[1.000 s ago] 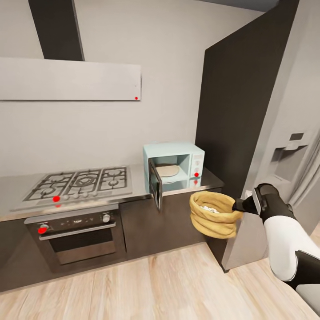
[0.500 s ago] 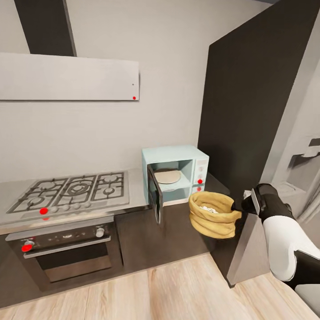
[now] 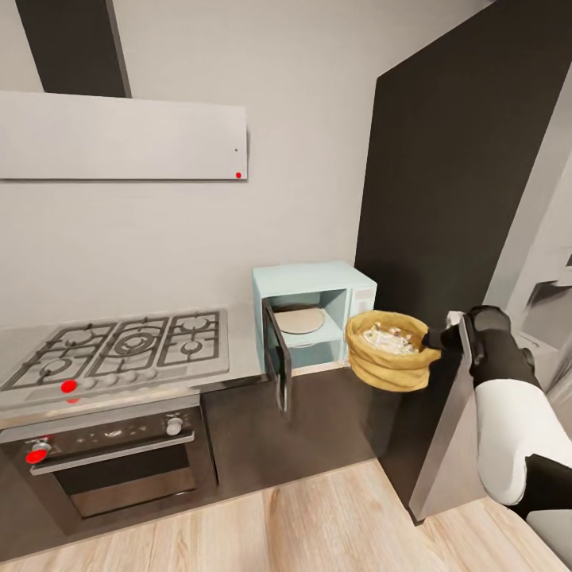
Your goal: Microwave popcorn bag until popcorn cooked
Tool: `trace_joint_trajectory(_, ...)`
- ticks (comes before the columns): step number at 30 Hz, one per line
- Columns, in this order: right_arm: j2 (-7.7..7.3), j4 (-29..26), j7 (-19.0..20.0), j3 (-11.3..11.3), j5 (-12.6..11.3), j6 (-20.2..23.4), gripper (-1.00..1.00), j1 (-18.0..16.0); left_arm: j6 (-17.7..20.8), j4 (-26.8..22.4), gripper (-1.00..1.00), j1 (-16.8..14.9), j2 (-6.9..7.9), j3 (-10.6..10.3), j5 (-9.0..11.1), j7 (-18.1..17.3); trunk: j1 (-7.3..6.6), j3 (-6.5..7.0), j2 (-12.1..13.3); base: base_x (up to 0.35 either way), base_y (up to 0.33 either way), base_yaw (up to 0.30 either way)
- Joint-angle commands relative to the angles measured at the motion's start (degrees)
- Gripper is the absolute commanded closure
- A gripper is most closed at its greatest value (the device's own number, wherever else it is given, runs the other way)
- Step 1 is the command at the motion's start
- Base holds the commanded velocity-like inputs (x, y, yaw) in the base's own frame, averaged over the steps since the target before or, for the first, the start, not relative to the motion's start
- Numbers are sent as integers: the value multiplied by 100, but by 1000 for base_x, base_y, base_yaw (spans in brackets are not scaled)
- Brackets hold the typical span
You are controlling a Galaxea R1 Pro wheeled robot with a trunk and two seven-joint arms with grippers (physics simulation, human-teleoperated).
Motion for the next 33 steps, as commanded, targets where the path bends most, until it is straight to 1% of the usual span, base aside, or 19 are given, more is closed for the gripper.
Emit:
trace_joint_trajectory(1, 24, -115, 56, -5, 56, 17, 100, -4, -9, -9, -100, 1, -2, 48, -1, 5, 3, -11, -9, 0, 0, 0)
trace_joint_trajectory(4, 71, -206, 45, 9, 72, 17, 100, -4, -7, -9, -100, 1, -2, 51, 1, 7, 3, -11, -9, 0, 0, 0)
trace_joint_trajectory(7, 82, -140, 12, 10, 70, 17, 100, -4, -8, -9, -100, 1, -2, 52, 1, 5, 3, -11, -9, 0, 0, 0)
trace_joint_trajectory(8, 111, -112, 6, 7, 68, 17, 100, -4, -7, -9, -100, 1, -2, 52, 1, 5, 3, -11, -9, 0, 0, 0)
trace_joint_trajectory(13, 430, -63, -14, 1, 84, 17, 100, -4, -12, -9, -100, 1, -2, 52, 1, 6, 3, -11, -9, 0, 0, 0)
trace_joint_trajectory(17, 507, -51, -21, 9, 71, 17, 100, -4, -11, -9, -100, 1, -2, 52, 1, 6, 3, -11, -9, 0, 0, 0)
trace_joint_trajectory(18, 618, 27, -29, 4, 71, 17, 100, -4, -13, -9, -100, 1, -2, 52, 1, 7, 3, -11, -9, 0, 0, 0)
trace_joint_trajectory(21, 822, 495, -62, -5, 80, 17, 100, -2, -16, -9, -100, 1, -2, 52, 1, 7, 3, -11, -9, 0, 0, 0)
trace_joint_trajectory(22, 911, 620, -115, -8, 82, 17, 100, -12, -16, -9, -100, 1, -2, 52, 1, 7, 3, -11, -9, 0, 0, 0)
trace_joint_trajectory(25, 1289, 740, -334, -8, 98, 17, 100, -28, -16, -9, -100, 1, -2, 52, 1, 8, 3, -11, -9, 0, 0, 0)
trace_joint_trajectory(27, 1447, 754, -364, -11, 95, 17, 100, -59, -16, -9, -100, 1, -2, 52, 1, 7, 3, -11, -9, 0, 0, 0)
trace_joint_trajectory(29, 1519, 764, -377, -18, 87, 17, 100, -151, -16, -9, -100, 1, -2, 52, 1, 8, 3, -11, -9, 0, 0, 0)
trace_joint_trajectory(31, 1538, 776, -384, -27, 85, 17, 100, -286, -16, -9, -100, 1, -2, 52, 1, 8, 3, -11, -9, 0, 0, 0)
trace_joint_trajectory(32, 1521, 871, -404, -38, 84, 17, 100, -482, -16, -9, -100, 1, -2, 52, 1, 7, 3, -11, -9, 0, 0, 0)
trace_joint_trajectory(33, 1498, 1209, -545, -65, 78, 17, 100, -732, -16, -9, -100, 1, -2, 52, 4, 12, 3, -11, -9, 0, 0, 0)
